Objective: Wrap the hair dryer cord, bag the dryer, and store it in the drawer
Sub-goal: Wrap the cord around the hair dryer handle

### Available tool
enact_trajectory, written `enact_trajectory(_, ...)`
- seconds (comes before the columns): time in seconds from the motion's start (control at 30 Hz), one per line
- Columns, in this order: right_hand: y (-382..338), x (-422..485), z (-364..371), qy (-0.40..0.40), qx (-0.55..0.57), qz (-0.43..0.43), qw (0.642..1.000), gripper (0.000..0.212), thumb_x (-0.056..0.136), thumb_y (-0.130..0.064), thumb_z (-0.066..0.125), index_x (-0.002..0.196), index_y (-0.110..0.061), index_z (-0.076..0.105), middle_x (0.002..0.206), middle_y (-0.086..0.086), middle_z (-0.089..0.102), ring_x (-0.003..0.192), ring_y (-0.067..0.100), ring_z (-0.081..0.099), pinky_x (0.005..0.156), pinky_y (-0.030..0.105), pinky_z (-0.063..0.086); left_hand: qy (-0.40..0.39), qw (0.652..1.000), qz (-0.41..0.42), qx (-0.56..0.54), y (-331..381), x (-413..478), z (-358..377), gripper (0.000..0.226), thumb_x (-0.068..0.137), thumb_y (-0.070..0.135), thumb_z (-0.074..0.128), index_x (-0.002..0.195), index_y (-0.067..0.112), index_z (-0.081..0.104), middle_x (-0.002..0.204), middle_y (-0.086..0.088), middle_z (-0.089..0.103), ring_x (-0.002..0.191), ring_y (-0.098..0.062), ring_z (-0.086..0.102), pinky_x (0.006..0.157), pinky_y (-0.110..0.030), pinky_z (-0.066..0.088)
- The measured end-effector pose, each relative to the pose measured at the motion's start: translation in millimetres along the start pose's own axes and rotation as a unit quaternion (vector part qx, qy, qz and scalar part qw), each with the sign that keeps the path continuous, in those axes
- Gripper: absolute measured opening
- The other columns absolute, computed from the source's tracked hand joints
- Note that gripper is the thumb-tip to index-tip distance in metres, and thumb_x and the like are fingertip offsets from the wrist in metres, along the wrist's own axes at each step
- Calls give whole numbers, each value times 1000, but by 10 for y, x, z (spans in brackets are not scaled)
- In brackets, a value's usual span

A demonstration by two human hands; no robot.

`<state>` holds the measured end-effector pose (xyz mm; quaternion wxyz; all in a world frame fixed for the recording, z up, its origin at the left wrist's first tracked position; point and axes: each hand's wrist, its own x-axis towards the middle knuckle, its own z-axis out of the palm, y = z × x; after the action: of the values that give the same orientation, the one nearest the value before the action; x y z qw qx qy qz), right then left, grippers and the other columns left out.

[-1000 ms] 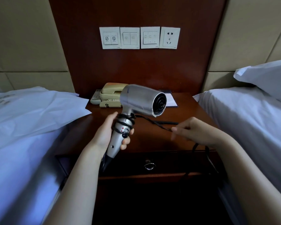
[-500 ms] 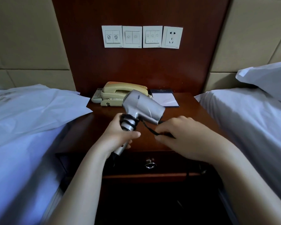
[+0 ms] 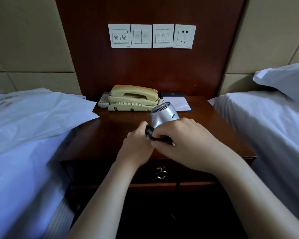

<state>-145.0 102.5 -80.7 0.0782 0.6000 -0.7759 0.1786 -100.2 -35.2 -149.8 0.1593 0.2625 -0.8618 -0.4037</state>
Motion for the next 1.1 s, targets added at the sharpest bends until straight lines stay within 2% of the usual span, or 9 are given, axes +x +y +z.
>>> enact_trajectory(0.1,218,9,4,-37,150,28,988,21,82,-18,61,63,-15,52,57,3,47,56,10,40,56,31,36,46,998,10,29,-13,40,0,30,87,53,31,84,26,42,90,-15,60,81,-43,61,76,-47,53)
enact_trajectory(0.2,430,16,35,-42,215,95,971,18,75,-16,65,58,-19,59,55,-4,51,55,6,44,57,31,36,85,995,20,53,-46,62,-50,38,91,59,23,92,26,42,95,-15,63,82,-42,61,77,-45,50)
enact_trajectory(0.33,577,5,37,-27,222,128,966,14,60,-35,56,54,-22,55,51,-9,44,52,5,38,55,30,32,111,993,6,32,-64,72,-157,28,92,54,27,91,31,44,75,5,59,83,-41,64,78,-47,53)
enact_trajectory(0.5,755,-11,-39,23,185,151,971,19,75,-17,60,57,-21,55,50,-7,46,51,6,40,55,27,34,112,993,-5,28,-128,75,-265,20,92,51,32,94,38,47,82,-4,62,82,-40,64,72,-49,57)
enact_trajectory(0.6,859,-46,-75,78,161,156,971,20,77,-18,64,59,-21,59,53,-3,52,53,12,45,56,31,36,76,997,-15,3,-145,51,-314,12,95,44,37,96,43,48,78,3,61,66,-29,66,54,-36,57)
enact_trajectory(0.7,922,-42,-45,130,108,161,972,14,76,-26,64,64,-22,59,56,-4,59,60,19,54,59,35,42,-5,999,-17,-35,-139,20,-328,17,96,40,38,92,33,54,74,-1,61,48,-22,58,41,-26,45)
enact_trajectory(0.83,1045,-36,-12,160,55,186,968,6,75,-31,62,72,-31,56,64,-9,61,70,22,58,67,41,49,-156,981,-40,-112,-114,-15,-261,22,99,35,35,105,28,56,70,-10,61,41,-20,50,39,-22,40)
enact_trajectory(0.97,1155,-86,35,168,78,183,966,15,77,-24,63,77,-37,57,77,-10,62,79,21,59,76,45,50,-231,961,-48,-142,-128,2,-236,33,99,31,35,127,20,50,68,-14,62,40,-21,51,36,-20,41)
enact_trajectory(1.1,1247,-101,117,191,110,181,959,20,79,-14,63,79,-34,59,79,-2,64,77,23,60,75,43,50,-286,935,-52,-202,-107,-42,-263,37,98,29,35,115,5,57,63,-16,61,38,-22,49,36,-21,39)
